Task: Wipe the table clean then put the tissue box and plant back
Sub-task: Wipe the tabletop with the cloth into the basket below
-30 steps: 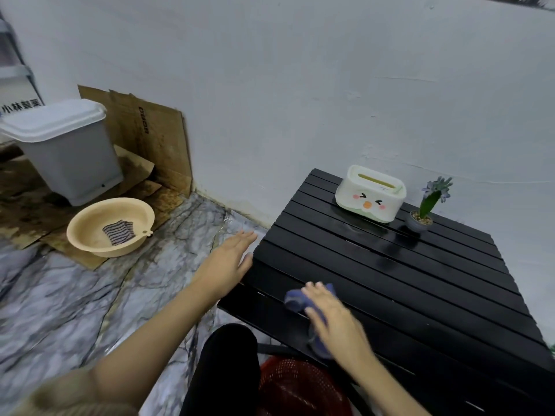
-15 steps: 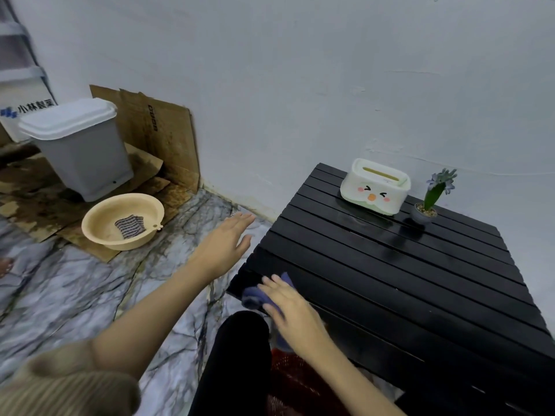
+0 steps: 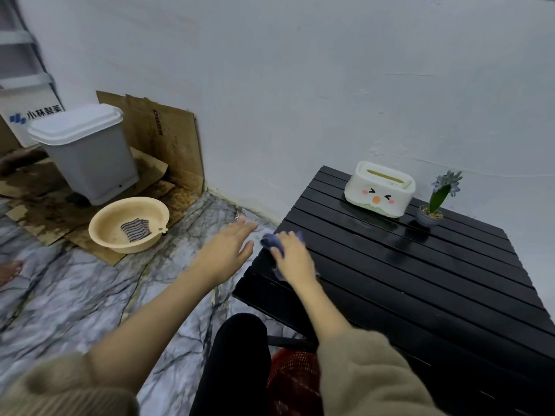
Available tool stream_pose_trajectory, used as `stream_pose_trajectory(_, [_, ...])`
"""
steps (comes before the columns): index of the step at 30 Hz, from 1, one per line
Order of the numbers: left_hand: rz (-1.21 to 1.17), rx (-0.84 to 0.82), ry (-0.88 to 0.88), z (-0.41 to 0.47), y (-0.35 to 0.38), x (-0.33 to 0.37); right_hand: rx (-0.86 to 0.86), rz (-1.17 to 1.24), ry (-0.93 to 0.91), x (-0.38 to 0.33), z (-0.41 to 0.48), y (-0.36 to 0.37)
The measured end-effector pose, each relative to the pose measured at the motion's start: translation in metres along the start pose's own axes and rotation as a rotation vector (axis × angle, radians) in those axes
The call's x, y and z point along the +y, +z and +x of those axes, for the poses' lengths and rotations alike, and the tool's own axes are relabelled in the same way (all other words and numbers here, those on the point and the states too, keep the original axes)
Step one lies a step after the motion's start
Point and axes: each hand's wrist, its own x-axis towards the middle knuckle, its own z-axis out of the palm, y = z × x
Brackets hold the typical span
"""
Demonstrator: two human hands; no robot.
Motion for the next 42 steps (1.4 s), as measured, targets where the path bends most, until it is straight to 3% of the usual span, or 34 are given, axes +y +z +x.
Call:
stream_pose_trajectory(5, [-0.021, -0.034, 0.029, 0.006, 0.008, 0.012, -0.11, 0.004, -0.197, 0.009, -0.073, -0.011])
stream_pose_trajectory(8, [-0.029, -0.034, 0.031, 0.006, 0.009, 0.012, -0.076, 0.031, -0.073, 0.062, -0.099, -0.052])
stream_pose_trajectory(11, [-0.027, -0.044, 0.036, 0.003, 0.008, 0.01, 0.023, 0.051, 0.171, 0.103, -0.085, -0.084])
stream_pose_trajectory(14, [-0.017, -0.051, 0.033, 0.0, 0.008, 0.012, 0.105, -0.032, 0.253, 0.099, -0.047, -0.073])
stream_pose_trajectory(21, [-0.016, -0.037, 0.022, -0.002, 0.006, 0.021, -0.065, 0.034, -0.088, -0.009, -0.033, 0.0])
stream_pose_trajectory(25, [0.016, -0.061, 0.029, 0.0, 0.019, 0.026, -0.143, 0.022, -0.234, 0.006, -0.095, -0.012])
stream_pose_trajectory(32, [0.024, -0.165, 0.096, 0.006, 0.067, 0.041, -0.011, -0.051, 0.076, 0.124, -0.181, -0.112])
stream_pose_trajectory(38, [-0.013, -0.194, 0.129, 0.012, 0.087, 0.046, 0.323, -0.048, 0.558, 0.207, -0.157, -0.15])
stream_pose_trajectory(40, [-0.022, -0.185, 0.132, 0.014, 0.09, 0.048, 0.349, -0.048, 0.577, 0.199, -0.124, -0.14])
stream_pose_trajectory(42, [-0.031, -0.175, 0.136, 0.015, 0.093, 0.052, 0.296, -0.05, 0.468, 0.175, -0.092, -0.121])
